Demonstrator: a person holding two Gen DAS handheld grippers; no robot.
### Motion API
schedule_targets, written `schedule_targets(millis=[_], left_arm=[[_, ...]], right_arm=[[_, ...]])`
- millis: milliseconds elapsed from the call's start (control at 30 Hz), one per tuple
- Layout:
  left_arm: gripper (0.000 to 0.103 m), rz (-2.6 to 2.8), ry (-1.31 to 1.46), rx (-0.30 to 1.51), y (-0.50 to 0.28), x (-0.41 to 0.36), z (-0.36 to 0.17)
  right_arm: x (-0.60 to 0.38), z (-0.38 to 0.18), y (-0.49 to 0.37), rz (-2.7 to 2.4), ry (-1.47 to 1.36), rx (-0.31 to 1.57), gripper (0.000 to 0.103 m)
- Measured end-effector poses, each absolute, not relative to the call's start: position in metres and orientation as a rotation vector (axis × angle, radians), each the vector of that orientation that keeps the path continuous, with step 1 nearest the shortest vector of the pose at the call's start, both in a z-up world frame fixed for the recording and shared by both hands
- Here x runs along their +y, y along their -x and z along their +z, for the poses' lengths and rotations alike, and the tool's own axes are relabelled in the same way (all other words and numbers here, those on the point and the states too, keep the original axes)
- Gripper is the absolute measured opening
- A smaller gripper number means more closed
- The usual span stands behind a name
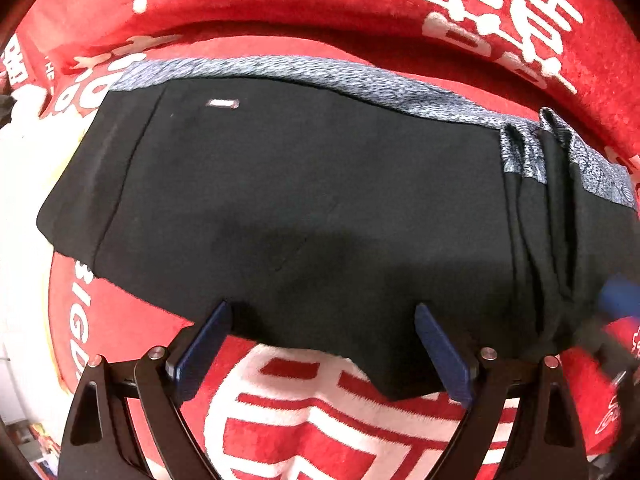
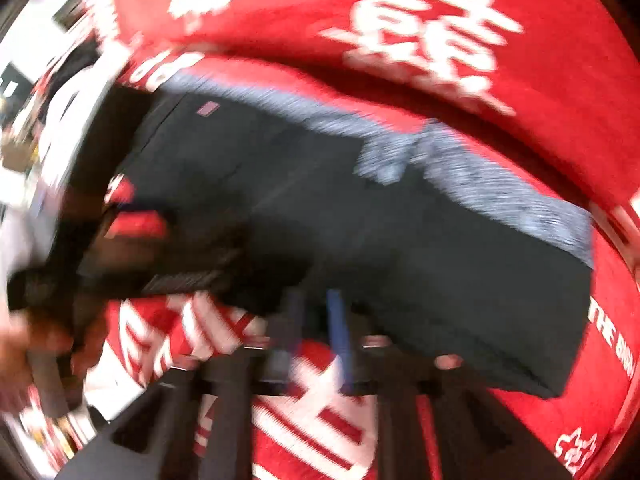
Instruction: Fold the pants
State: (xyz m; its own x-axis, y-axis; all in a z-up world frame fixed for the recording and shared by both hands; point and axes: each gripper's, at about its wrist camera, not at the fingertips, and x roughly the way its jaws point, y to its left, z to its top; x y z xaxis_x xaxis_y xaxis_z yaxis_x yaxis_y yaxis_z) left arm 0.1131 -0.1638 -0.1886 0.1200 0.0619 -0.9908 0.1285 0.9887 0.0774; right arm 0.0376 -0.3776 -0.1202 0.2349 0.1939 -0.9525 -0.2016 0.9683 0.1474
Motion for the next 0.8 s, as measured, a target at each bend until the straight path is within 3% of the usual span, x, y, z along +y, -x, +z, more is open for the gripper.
schedule_targets(millis=[33, 67, 233, 267, 300, 333, 400, 633, 800], left_arm=[[0.094, -0.044, -0.151, 1.454, -0.113, -0.161, -0.188], [0.094, -0.040, -0.142, 1.455, -0.112, -0.158, -0.189], [0.094, -0.041, -0.134, 1.458, -0.110, -0.156, -0.188], [0.094, -0.042, -0.136, 1.457, -0.108, -0.155, -0.187], [0.094, -0.044, -0.137, 1.453, -0.104, -0.155, -0.184], [0.094, -0.048, -0.137, 1.446, -0.102, -0.155, -0.181], [0.094, -0.052, -0.139, 1.429, -0.099, -0.153, -0.175], [0.094, -0.029, -0.122, 1.454, -0.101, -0.140, -0.182], [0.094, -0.027, -0.145, 1.454, -0.101, -0.138, -0.182]], right_arm=[[-0.386, -0.118, -0.047, 0.221, -0.026, 1.295, 0.063], [-0.390, -0.117, -0.053, 0.192, -0.053, 1.282, 0.066], [-0.383, -0.131, -0.090, 0.058, -0.051, 1.336, 0.063], [-0.382, -0.142, -0.094, 0.022, -0.030, 1.379, 0.035], [-0.382, -0.152, -0.097, 0.009, -0.041, 1.413, 0.016], [-0.386, -0.157, -0.096, 0.011, -0.087, 1.421, 0.016], [-0.390, -0.149, -0.091, 0.035, -0.135, 1.399, 0.007], [-0.371, -0.159, -0.085, 0.130, -0.096, 1.402, 0.007], [-0.343, -0.157, -0.081, 0.156, 0.022, 1.381, 0.017]])
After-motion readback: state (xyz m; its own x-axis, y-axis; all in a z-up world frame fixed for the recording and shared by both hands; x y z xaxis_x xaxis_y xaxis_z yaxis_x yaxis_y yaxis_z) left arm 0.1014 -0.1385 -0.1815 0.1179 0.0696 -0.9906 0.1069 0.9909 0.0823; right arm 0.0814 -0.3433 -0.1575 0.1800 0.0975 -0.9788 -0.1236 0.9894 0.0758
